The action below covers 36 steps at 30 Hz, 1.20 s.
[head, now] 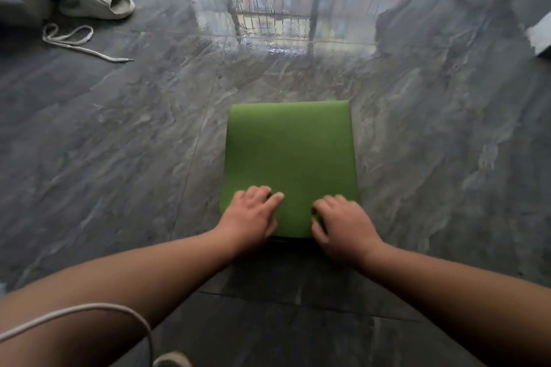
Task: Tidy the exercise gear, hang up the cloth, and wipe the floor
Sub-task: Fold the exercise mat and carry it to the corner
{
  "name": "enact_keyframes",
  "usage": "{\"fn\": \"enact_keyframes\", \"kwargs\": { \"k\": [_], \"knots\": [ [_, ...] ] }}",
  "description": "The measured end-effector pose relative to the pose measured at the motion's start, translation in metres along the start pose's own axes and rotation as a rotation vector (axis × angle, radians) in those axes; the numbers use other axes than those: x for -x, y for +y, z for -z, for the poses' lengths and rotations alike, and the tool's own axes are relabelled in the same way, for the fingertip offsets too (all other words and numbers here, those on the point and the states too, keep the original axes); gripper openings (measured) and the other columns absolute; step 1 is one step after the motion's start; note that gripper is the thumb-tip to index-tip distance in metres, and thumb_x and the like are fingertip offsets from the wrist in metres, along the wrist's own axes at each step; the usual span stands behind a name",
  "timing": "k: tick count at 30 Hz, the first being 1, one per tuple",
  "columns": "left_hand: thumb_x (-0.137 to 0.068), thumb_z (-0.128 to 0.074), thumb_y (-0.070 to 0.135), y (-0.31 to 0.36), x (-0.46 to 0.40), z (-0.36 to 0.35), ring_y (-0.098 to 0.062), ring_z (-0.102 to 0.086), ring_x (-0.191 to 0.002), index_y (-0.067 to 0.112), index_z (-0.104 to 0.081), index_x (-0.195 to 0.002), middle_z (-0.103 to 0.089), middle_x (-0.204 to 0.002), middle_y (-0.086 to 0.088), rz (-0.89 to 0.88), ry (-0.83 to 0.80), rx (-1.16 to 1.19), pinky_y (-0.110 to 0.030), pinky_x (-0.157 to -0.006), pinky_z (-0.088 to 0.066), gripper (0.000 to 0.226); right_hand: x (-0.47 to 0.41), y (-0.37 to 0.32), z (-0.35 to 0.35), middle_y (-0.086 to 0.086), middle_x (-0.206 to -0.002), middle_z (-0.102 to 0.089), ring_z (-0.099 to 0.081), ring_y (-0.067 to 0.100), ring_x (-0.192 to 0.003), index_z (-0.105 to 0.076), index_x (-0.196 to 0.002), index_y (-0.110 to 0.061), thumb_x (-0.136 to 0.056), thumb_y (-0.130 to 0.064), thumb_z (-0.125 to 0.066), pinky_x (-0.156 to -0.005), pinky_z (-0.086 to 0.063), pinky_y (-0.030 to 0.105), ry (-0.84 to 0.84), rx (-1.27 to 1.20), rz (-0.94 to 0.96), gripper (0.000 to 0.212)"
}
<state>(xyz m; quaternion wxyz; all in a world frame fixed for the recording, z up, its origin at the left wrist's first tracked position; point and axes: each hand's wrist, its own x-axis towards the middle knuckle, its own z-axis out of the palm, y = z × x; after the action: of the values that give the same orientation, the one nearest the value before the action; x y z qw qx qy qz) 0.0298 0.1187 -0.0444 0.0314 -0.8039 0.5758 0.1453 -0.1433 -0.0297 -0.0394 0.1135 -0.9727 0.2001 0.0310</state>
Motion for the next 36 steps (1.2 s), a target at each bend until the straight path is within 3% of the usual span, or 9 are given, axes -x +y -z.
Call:
{"fn": "enact_keyframes", "kwargs": {
  "k": [6, 9, 12, 20, 24, 27, 30, 33, 36],
  "knots": [
    [-0.099, -0.036, 0.045, -0.025, -0.003, -0.005, -0.037, 0.013, -0.148, 0.038, 0.002, -0.154, 0.016, -0.163, -0.006, 0.361, -0.104, 0.221, -0.057, -0.118, -0.006, 0.067, -0.023, 0.028, -0.004, 0.012, -0.162, -0.023, -0.016, 0.032, -0.149, -0.033, -0.151, -0.020, -0.087, -0.048, -0.025, -0.121, -0.014, 0.048, -0.115, 0.064, -0.050, 0.070],
    [-0.101, -0.033, 0.047, -0.023, 0.004, -0.019, -0.042, 0.011, -0.148, 0.035, 0.003, -0.156, 0.012, -0.164, -0.013, 0.335, -0.236, 0.238, -0.053, -0.121, -0.011, 0.067, -0.011, 0.037, -0.021, 0.009, -0.166, 0.004, 0.008, 0.027, -0.152, -0.004, -0.158, -0.022, -0.084, -0.056, 0.000, -0.121, 0.008, 0.040, -0.297, 0.115, -0.026, 0.081],
    [-0.101, -0.026, 0.050, -0.020, 0.008, -0.026, -0.045, 0.006, -0.147, 0.036, 0.005, -0.155, 0.010, -0.164, -0.013, 0.316, -0.255, 0.138, -0.055, -0.119, -0.014, 0.064, -0.007, 0.041, -0.024, 0.008, -0.166, 0.000, 0.005, 0.025, -0.152, -0.006, -0.158, -0.023, -0.085, -0.058, -0.003, -0.120, 0.006, 0.036, -0.279, 0.099, -0.021, 0.081],
    [-0.098, -0.022, 0.056, -0.035, -0.027, 0.007, -0.028, -0.033, -0.132, 0.030, 0.000, -0.155, -0.039, -0.144, -0.008, 0.253, -0.112, -0.174, -0.056, -0.110, -0.020, 0.067, -0.052, 0.033, -0.005, 0.004, -0.134, -0.050, -0.049, 0.025, -0.117, 0.004, -0.157, -0.019, -0.095, -0.052, -0.034, -0.092, -0.046, 0.041, -0.182, 0.070, -0.121, 0.080],
    [-0.099, -0.034, 0.047, -0.056, -0.073, 0.022, -0.028, 0.000, -0.150, 0.037, 0.008, -0.154, 0.002, -0.164, -0.009, 0.194, -0.108, -0.069, -0.048, -0.120, -0.009, 0.070, -0.098, 0.036, 0.008, 0.004, -0.111, -0.058, -0.054, 0.024, -0.095, 0.019, -0.154, -0.026, -0.098, -0.053, -0.033, -0.077, -0.049, 0.040, -0.259, -0.006, -0.339, 0.081],
    [-0.099, -0.036, 0.047, -0.070, -0.106, 0.031, -0.022, 0.007, -0.152, 0.039, 0.010, -0.154, 0.019, -0.163, -0.002, 0.258, -0.125, 0.091, -0.047, -0.122, -0.011, 0.073, -0.132, 0.042, 0.020, 0.009, -0.118, -0.063, -0.058, 0.031, -0.103, -0.002, -0.157, -0.023, -0.099, -0.047, -0.031, -0.078, -0.047, 0.042, -0.380, -0.021, -0.470, 0.069],
    [-0.099, -0.032, 0.051, -0.073, -0.131, 0.036, -0.027, -0.008, -0.150, 0.036, 0.008, -0.155, -0.001, -0.165, -0.006, 0.345, -0.123, 0.116, -0.048, -0.119, -0.016, 0.071, -0.157, 0.044, 0.028, 0.012, -0.137, -0.045, -0.041, 0.032, -0.125, -0.045, -0.137, -0.015, -0.095, -0.031, -0.038, -0.100, -0.036, 0.044, -0.295, 0.181, -0.375, 0.046],
    [-0.097, -0.031, 0.055, -0.073, -0.146, 0.039, -0.031, -0.006, -0.147, 0.039, 0.003, -0.155, -0.005, -0.162, -0.009, 0.381, -0.105, 0.093, -0.052, -0.119, -0.009, 0.069, -0.169, 0.054, 0.024, 0.013, -0.163, -0.003, 0.000, 0.032, -0.150, -0.023, -0.150, -0.008, -0.095, -0.027, -0.039, -0.122, -0.008, 0.046, -0.276, 0.065, -0.348, 0.061],
    [-0.097, -0.033, 0.057, -0.082, -0.157, 0.034, -0.028, 0.017, -0.149, 0.043, -0.003, -0.153, 0.012, -0.164, -0.006, 0.382, -0.103, 0.117, -0.058, -0.118, 0.010, 0.066, -0.175, 0.069, 0.015, 0.011, -0.164, 0.013, 0.006, 0.028, -0.152, 0.002, -0.157, -0.018, -0.097, -0.044, -0.038, -0.123, -0.004, 0.043, -0.269, -0.057, -0.380, 0.077]
  ]
}}
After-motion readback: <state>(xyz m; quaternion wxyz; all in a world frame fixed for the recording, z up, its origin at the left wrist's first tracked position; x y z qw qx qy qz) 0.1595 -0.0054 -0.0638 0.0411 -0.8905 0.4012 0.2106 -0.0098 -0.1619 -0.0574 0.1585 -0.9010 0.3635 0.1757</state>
